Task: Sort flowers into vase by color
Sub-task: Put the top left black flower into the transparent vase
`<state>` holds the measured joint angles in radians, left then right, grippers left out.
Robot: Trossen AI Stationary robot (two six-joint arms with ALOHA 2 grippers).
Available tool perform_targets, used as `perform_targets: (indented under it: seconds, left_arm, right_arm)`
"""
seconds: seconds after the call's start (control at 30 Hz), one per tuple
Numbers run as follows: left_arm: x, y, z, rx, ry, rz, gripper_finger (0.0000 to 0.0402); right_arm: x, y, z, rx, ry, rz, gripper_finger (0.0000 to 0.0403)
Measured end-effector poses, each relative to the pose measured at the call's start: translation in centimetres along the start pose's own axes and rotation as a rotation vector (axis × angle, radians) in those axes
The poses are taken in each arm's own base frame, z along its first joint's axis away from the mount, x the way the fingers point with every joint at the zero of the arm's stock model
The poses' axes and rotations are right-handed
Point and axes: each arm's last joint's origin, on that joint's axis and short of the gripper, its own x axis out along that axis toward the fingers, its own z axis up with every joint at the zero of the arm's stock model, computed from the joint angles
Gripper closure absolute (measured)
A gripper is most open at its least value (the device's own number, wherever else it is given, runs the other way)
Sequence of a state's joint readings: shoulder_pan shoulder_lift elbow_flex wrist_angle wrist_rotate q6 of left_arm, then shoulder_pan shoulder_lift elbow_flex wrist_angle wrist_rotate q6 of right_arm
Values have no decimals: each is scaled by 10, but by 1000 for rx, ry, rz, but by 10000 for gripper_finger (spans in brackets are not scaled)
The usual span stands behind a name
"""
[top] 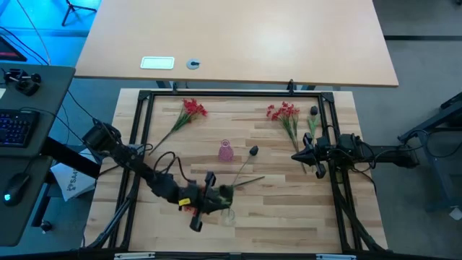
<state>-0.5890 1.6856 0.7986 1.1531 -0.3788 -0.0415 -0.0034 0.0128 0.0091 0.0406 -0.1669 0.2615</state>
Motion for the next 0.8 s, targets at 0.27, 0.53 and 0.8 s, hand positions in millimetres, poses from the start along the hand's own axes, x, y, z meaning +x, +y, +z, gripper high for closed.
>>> perform_targets:
  seconds: [0.27,0.53,0.8]
  left_arm:
    - [-3,-4,-14,21,137,-16,368]
    - [-7,-3,-16,-65,253,-16,268]
    - [-19,0,-7,-157,444,-33,174]
  right_arm:
    - [0,0,0,0,0,0,402]
    - [0,0,0,0,0,0,402]
    - [0,0,0,0,0,0,402]
